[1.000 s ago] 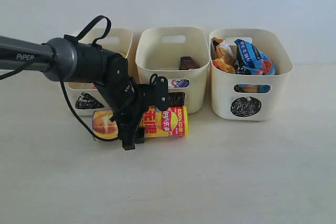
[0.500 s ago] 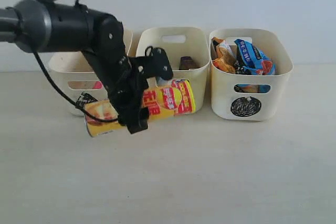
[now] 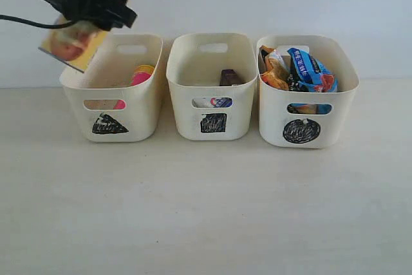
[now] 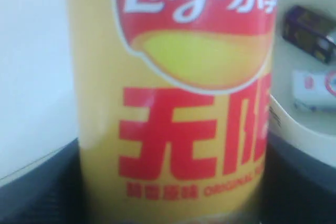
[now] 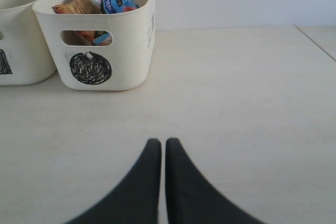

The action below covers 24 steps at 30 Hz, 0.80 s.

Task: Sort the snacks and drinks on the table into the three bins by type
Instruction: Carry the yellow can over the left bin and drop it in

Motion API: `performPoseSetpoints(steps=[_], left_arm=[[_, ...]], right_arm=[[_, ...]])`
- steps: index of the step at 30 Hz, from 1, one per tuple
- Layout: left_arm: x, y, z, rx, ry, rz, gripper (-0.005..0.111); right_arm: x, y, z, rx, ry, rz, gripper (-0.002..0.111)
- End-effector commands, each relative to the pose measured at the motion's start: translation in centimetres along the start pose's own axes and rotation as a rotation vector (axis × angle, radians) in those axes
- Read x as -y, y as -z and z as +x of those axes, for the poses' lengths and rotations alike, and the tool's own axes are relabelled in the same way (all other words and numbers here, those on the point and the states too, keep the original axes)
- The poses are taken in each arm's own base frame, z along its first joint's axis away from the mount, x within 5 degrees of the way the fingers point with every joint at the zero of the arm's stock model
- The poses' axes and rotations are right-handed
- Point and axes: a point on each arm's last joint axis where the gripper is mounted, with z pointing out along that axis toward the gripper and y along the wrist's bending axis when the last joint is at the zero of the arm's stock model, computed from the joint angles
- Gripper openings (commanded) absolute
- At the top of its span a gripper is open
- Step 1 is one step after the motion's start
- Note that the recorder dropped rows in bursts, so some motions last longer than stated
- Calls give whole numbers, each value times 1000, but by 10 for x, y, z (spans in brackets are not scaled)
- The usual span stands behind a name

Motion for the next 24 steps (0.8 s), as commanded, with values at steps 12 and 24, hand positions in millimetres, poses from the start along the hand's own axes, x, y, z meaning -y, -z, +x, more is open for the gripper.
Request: performPoseSetpoints(steps=[12,24], left_arm=[[-60,-87,19,199,313,-48,4],[-52,-138,31,157,309,-37,4]], right_arm=[[0,0,0,7,2,2,0],[0,0,0,7,2,2,0]])
